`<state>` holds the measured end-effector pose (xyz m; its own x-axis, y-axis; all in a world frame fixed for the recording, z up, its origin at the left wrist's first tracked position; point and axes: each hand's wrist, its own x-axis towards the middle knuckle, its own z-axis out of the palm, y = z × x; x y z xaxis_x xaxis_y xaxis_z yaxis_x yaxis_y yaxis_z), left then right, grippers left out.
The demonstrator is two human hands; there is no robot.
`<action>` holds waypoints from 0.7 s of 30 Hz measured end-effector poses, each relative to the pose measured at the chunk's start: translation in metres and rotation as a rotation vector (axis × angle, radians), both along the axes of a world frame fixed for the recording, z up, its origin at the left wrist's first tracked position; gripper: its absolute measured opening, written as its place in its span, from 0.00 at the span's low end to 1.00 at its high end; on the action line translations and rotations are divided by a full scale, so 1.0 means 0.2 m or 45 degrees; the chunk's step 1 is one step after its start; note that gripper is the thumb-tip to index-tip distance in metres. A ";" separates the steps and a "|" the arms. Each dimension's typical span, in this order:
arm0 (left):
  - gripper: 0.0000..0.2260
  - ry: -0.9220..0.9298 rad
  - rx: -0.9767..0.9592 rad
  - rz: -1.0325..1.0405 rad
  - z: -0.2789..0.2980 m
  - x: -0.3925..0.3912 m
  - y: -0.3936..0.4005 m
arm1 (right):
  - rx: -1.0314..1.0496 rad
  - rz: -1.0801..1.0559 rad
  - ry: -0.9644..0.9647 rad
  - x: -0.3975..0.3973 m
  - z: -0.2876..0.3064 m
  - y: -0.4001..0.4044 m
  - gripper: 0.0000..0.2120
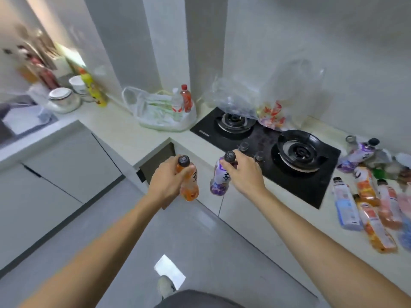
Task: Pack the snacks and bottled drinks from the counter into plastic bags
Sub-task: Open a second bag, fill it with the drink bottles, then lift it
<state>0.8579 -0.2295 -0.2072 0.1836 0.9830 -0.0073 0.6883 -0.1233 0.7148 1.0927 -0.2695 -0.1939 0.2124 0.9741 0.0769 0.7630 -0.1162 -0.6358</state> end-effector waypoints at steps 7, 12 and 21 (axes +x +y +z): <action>0.21 0.057 0.027 0.127 0.07 -0.75 0.43 | -0.025 0.101 0.095 -0.69 0.01 0.53 0.14; 0.23 0.033 0.047 0.201 0.13 -0.97 0.74 | 0.008 0.138 0.083 -0.90 0.06 0.88 0.14; 0.21 -0.030 0.056 0.183 0.10 -1.00 1.45 | 0.081 0.195 0.003 -0.97 0.00 1.66 0.15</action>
<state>0.6587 0.0597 -0.1873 0.0408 0.9984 0.0389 0.6843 -0.0563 0.7270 0.8979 0.0617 -0.1943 0.0622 0.9883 0.1394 0.7671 0.0420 -0.6402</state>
